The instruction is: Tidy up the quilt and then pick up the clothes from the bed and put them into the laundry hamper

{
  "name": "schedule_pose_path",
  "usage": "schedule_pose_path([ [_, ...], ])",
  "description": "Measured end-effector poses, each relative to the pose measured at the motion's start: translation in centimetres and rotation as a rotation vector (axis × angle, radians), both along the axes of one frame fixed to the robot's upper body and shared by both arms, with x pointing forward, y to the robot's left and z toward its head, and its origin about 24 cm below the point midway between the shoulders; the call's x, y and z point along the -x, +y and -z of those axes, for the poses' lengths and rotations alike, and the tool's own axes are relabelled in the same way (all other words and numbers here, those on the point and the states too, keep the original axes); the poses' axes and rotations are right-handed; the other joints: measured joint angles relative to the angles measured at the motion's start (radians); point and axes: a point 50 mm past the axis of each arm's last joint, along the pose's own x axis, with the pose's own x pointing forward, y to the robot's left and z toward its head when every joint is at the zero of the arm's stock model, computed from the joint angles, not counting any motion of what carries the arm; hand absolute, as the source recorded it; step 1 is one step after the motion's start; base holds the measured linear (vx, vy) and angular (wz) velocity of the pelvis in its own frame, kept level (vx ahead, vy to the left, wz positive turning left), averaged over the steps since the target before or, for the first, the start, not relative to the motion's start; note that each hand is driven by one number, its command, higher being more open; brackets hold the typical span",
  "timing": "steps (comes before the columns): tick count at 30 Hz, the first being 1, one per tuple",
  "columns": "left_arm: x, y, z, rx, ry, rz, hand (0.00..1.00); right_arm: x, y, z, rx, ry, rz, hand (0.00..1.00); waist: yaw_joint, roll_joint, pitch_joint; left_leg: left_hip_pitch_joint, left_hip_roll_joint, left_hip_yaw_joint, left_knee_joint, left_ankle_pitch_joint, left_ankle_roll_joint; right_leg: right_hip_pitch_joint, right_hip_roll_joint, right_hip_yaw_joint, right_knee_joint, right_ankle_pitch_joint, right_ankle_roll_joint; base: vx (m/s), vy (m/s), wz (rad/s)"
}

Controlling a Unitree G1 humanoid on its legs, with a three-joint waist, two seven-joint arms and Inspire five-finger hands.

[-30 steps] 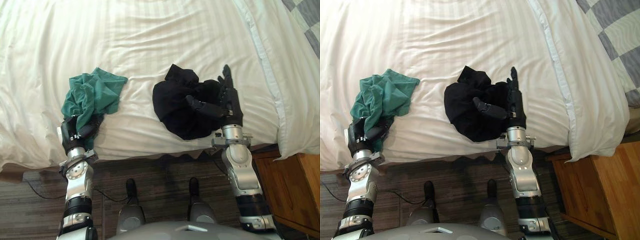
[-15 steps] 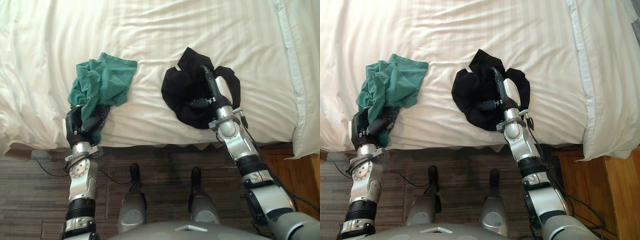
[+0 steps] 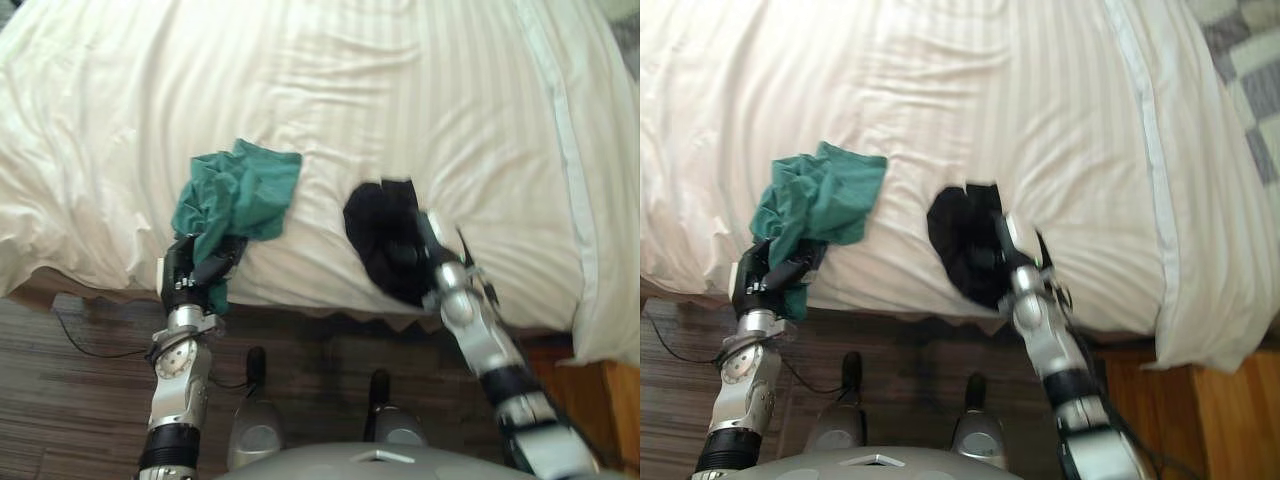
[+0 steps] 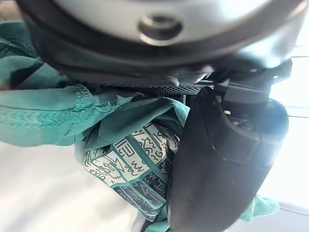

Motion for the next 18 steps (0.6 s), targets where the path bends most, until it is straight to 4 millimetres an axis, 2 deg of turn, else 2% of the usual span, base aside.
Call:
schedule_pose_path([
  [1,0.2,-0.5,0.6,-0.024,0.030,0.031,0.00,1.7,-0.2,1.1,-0.108,0.044,0.050,0.00,-0.014,0.001,-0.011,-0.002,-0.001,-0.048,0.001,0.001,0.000,-0.020,0.018,0.087,0.086,-0.035,-0.050,0.14,-0.050,1.37],
  [2,0.5,-0.8,1.1,-0.023,0.052,0.045,0.00,2.6,-0.2,1.8,-0.167,0.066,0.082,0.00,-0.025,0.009,-0.014,-0.003,0.000,-0.076,0.001,0.001,0.000,-0.044,0.033,0.146,0.143,-0.064,-0.071,0.10,-0.138,1.15],
  [3,1.0,-1.1,1.9,-0.019,0.092,0.066,0.00,4.1,-0.1,2.9,-0.284,0.102,0.150,0.00,-0.039,0.006,-0.021,-0.004,-0.002,-0.127,0.001,0.000,-0.003,-0.051,0.070,0.272,0.213,-0.115,-0.093,0.08,-0.184,1.04],
  [4,1.2,-1.1,2.4,-0.015,0.112,0.072,0.00,4.6,0.1,3.2,-0.332,0.108,0.180,0.00,-0.050,0.000,-0.025,-0.005,-0.010,-0.151,0.001,0.003,-0.008,-0.037,0.084,0.319,0.217,-0.136,-0.091,0.08,-0.279,1.24],
  [5,1.5,-1.3,3.1,-0.002,0.150,0.082,0.00,5.7,0.0,3.8,-0.399,0.123,0.234,0.00,-0.049,-0.011,-0.032,-0.006,-0.024,-0.187,0.001,0.006,-0.013,-0.003,0.080,0.345,0.206,-0.167,-0.067,0.04,-0.288,0.96],
  [7,2.5,-1.3,4.0,0.029,0.186,0.067,0.00,5.9,0.2,3.9,-0.487,0.118,0.266,0.00,-0.034,-0.013,-0.033,-0.008,-0.022,-0.214,0.001,0.011,-0.022,0.039,0.074,0.309,0.161,-0.207,-0.052,-0.02,-0.316,0.59],
  [8,3.3,-1.7,4.7,0.097,0.207,0.038,0.00,6.3,0.1,3.8,-0.540,0.104,0.287,0.00,-0.021,-0.001,-0.035,-0.035,-0.017,-0.241,0.025,0.011,-0.026,0.067,0.075,0.250,0.116,-0.236,-0.048,-0.09,-0.262,0.46],
  [9,3.7,-2.0,5.0,0.139,0.215,0.023,0.00,6.5,0.1,3.7,-0.544,0.092,0.295,0.00,-0.019,0.009,-0.033,-0.055,-0.014,-0.259,0.044,0.011,-0.027,0.079,0.080,0.221,0.094,-0.239,-0.044,-0.10,-0.244,0.66],
  [10,4.3,-2.7,5.6,0.201,0.234,0.003,0.00,6.8,-0.1,3.5,-0.539,0.076,0.302,0.00,-0.017,0.031,-0.029,-0.087,-0.008,-0.281,0.074,0.012,-0.027,0.091,0.094,0.179,0.073,-0.240,-0.042,-0.12,-0.161,1.11],
  [11,5.7,-3.8,6.8,0.300,0.286,-0.034,0.00,7.3,-0.8,3.2,-0.514,0.053,0.316,0.00,-0.018,0.073,-0.031,-0.141,-0.011,-0.284,0.115,0.039,-0.005,0.101,0.114,0.099,0.067,-0.244,-0.050,-0.16,-0.185,1.46],
  [12,6.6,-4.6,7.4,0.356,0.317,-0.048,0.00,7.8,-1.4,3.2,-0.484,0.050,0.338,0.00,-0.019,0.079,-0.035,-0.159,-0.026,-0.243,0.109,0.084,0.067,0.114,0.111,0.043,0.065,-0.246,-0.061,-0.16,-0.174,1.55],
  [13,6.8,-5.1,7.7,0.376,0.336,-0.042,0.00,8.2,-1.8,3.3,-0.466,0.050,0.357,0.00,-0.019,0.083,-0.037,-0.167,-0.028,-0.171,0.102,0.059,0.161,0.122,0.098,0.002,0.055,-0.240,-0.072,-0.12,-0.120,1.55],
  [14,8.0,-5.2,8.4,0.388,0.384,-0.050,0.00,8.5,-2.3,3.3,-0.458,0.042,0.397,0.00,-0.024,0.099,-0.034,-0.192,-0.005,-0.005,0.098,-0.066,0.276,0.149,0.106,-0.071,0.012,-0.210,-0.075,-0.07,-0.098,1.65],
  [15,8.4,-5.3,8.7,0.394,0.408,-0.052,0.00,9.0,-2.9,3.4,-0.440,0.037,0.438,0.00,-0.023,0.084,-0.035,-0.224,0.012,0.126,0.155,-0.122,0.277,0.175,0.086,-0.129,-0.031,-0.183,-0.078,-0.07,-0.057,1.80],
  [16,9.3,-5.0,9.1,0.394,0.432,-0.069,0.00,9.2,-3.5,3.4,-0.402,0.034,0.461,0.00,-0.014,0.077,-0.030,-0.273,0.030,0.243,0.346,-0.128,0.252,0.180,0.069,-0.179,-0.042,-0.166,-0.082,-0.05,-0.038,1.30],
  [17,9.8,-4.8,9.3,0.394,0.447,-0.080,0.00,9.2,-3.8,3.2,-0.391,0.027,0.469,0.00,-0.010,0.079,-0.030,-0.284,0.035,0.268,0.441,-0.124,0.259,0.179,0.067,-0.196,-0.039,-0.164,-0.081,-0.06,-0.003,0.90],
  [18,11.4,-4.9,9.9,0.402,0.488,-0.099,0.00,9.6,-4.6,3.2,-0.360,0.031,0.479,0.00,0.000,0.113,-0.043,-0.250,0.034,0.286,0.479,-0.092,0.230,0.179,0.097,-0.218,-0.026,-0.165,-0.082,-0.08,-0.014,1.19],
])
